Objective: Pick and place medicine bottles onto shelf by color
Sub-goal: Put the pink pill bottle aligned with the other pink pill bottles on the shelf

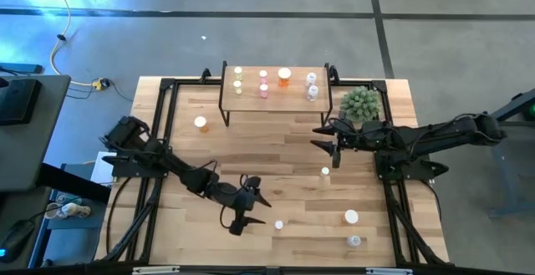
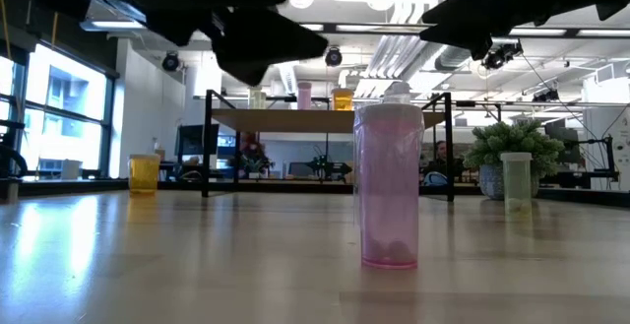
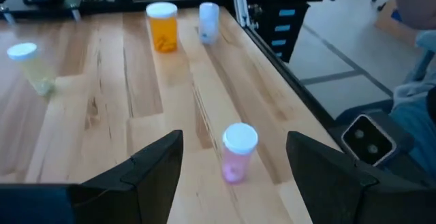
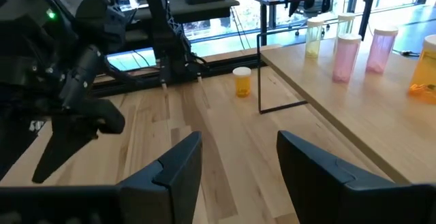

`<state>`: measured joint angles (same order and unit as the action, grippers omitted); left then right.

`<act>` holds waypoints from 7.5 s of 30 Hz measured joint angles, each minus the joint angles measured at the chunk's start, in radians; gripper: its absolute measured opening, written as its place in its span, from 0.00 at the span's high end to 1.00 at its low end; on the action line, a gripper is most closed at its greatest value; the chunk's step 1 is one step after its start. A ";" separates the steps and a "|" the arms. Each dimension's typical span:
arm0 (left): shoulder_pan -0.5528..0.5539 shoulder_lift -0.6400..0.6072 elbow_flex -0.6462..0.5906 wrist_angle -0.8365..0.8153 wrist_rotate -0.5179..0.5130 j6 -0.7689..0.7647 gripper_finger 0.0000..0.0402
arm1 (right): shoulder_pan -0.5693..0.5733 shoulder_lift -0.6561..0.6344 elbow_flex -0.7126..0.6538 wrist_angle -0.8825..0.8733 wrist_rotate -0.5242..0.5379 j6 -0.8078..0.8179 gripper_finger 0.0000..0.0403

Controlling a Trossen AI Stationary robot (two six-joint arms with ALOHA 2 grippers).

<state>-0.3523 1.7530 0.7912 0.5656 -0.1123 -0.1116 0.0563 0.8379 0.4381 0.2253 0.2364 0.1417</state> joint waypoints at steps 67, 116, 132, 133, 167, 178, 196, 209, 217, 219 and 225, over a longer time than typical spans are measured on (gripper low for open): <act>0.031 0.327 0.238 0.008 0.101 -0.009 0.52 | -0.001 0.000 0.000 -0.059 0.000 -0.003 0.55; 0.213 -0.098 0.239 -0.362 -0.230 0.045 0.71 | -0.001 0.000 0.000 -0.088 0.000 -0.004 0.55; 0.472 -0.165 0.238 -0.502 -0.459 -0.121 0.71 | -0.001 0.000 0.000 -0.087 0.000 -0.011 0.55; 0.485 -0.165 0.238 -0.504 -0.468 -0.121 0.71 | -0.001 0.000 0.000 -0.087 0.000 -0.011 0.55; 0.706 -0.164 0.238 -0.496 -0.396 -0.170 0.71 | -0.001 0.000 0.000 -0.087 0.000 -0.034 0.55; 0.705 -0.164 0.238 -0.507 -0.396 -0.193 0.71 | -0.001 0.000 0.000 -0.087 0.000 -0.034 0.55; 0.705 -0.162 0.238 -0.511 -0.404 -0.174 0.60 | -0.001 0.000 0.000 -0.086 0.000 -0.033 0.55; 0.705 -0.163 0.238 -0.457 -0.407 -0.147 0.53 | -0.001 0.000 0.000 -0.086 0.000 -0.033 0.55; 0.705 -0.163 0.238 -0.457 -0.407 -0.159 0.48 | -0.001 0.000 0.000 -0.086 0.000 -0.034 0.55; 0.705 -0.163 0.238 -0.456 -0.403 -0.167 0.49 | -0.001 0.000 0.000 -0.086 0.000 -0.033 0.55; 0.705 -0.164 0.238 -0.456 -0.391 -0.168 0.49 | -0.001 0.000 0.000 -0.086 0.000 -0.034 0.55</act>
<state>0.3527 1.5894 1.0290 0.1092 -0.5033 -0.2793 0.0551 0.8383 0.4381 0.1390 0.2367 0.1081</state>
